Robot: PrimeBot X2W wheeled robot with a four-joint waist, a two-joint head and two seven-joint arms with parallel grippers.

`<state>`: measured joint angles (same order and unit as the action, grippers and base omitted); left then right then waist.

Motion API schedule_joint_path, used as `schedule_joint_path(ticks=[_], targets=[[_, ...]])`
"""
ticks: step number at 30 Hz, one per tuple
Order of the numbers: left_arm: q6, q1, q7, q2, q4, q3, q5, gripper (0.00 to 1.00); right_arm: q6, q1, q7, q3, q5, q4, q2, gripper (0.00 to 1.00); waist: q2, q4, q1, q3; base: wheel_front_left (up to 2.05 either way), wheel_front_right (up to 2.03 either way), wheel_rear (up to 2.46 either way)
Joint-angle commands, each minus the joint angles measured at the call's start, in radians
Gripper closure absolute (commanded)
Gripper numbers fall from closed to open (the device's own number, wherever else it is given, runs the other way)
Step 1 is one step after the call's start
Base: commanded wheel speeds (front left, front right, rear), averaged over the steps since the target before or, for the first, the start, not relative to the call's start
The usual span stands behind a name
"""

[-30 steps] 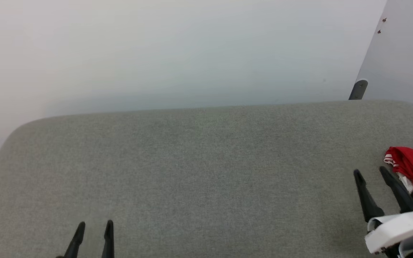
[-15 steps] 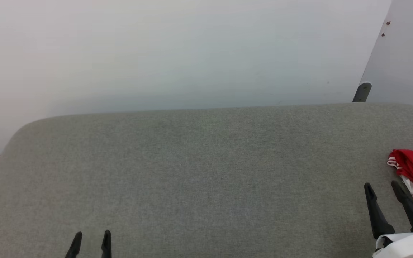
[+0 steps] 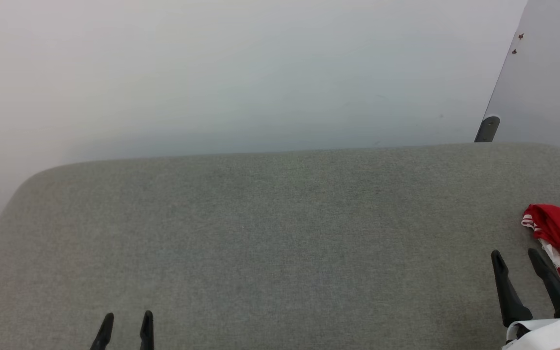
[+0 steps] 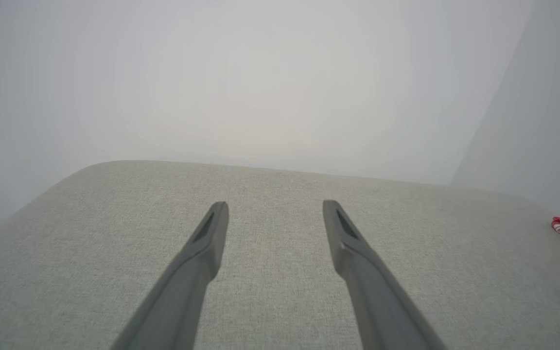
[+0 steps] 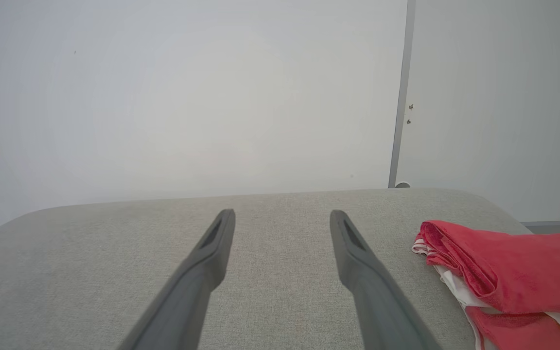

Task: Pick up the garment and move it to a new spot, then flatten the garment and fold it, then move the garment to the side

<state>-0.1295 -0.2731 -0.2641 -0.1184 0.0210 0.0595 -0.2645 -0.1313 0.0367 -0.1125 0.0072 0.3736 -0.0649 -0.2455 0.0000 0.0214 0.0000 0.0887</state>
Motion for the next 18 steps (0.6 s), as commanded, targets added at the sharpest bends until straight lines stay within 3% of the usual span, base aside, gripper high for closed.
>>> schedule_joint_path(ticks=[1, 2, 3, 9, 18], targets=[[-0.002, -0.007, 0.001, 0.003, 0.004, 0.001, -0.005, 0.00, 0.001, 0.015, 0.003, 0.001, 0.000, 0.004, 0.008, 0.00, 0.0000, 0.000, 0.0000, 0.001, 0.00, 0.00, 0.00], [-0.002, -0.007, 0.001, 0.004, 0.006, 0.003, -0.005, 0.00, 0.001, 0.015, 0.002, 0.003, 0.000, 0.004, 0.009, 0.00, 0.0000, 0.000, 0.0000, 0.001, 0.00, 0.00, 0.00], [0.000, 0.000, 0.000, 0.004, 0.003, 0.002, -0.001, 1.00, 0.000, 0.000, 0.002, 0.003, 0.000, 0.002, 0.006, 1.00, 0.0000, 0.000, 0.0000, 0.001, 0.00, 0.00, 0.00], [-0.001, -0.001, 0.004, 0.021, -0.047, -0.005, -0.017, 1.00, 0.000, 0.022, 0.007, 0.005, 0.015, -0.049, 0.032, 1.00, 0.0000, 0.000, 0.0000, 0.001, 0.00, 0.00, 0.00], [0.000, 0.047, 0.044, 0.021, -0.073, -0.005, -0.189, 1.00, 0.000, 0.000, 0.035, -0.012, 0.166, -0.065, 0.052, 1.00, 0.0000, -0.001, 0.0000, -0.006, 0.00, 0.00, 0.00]])
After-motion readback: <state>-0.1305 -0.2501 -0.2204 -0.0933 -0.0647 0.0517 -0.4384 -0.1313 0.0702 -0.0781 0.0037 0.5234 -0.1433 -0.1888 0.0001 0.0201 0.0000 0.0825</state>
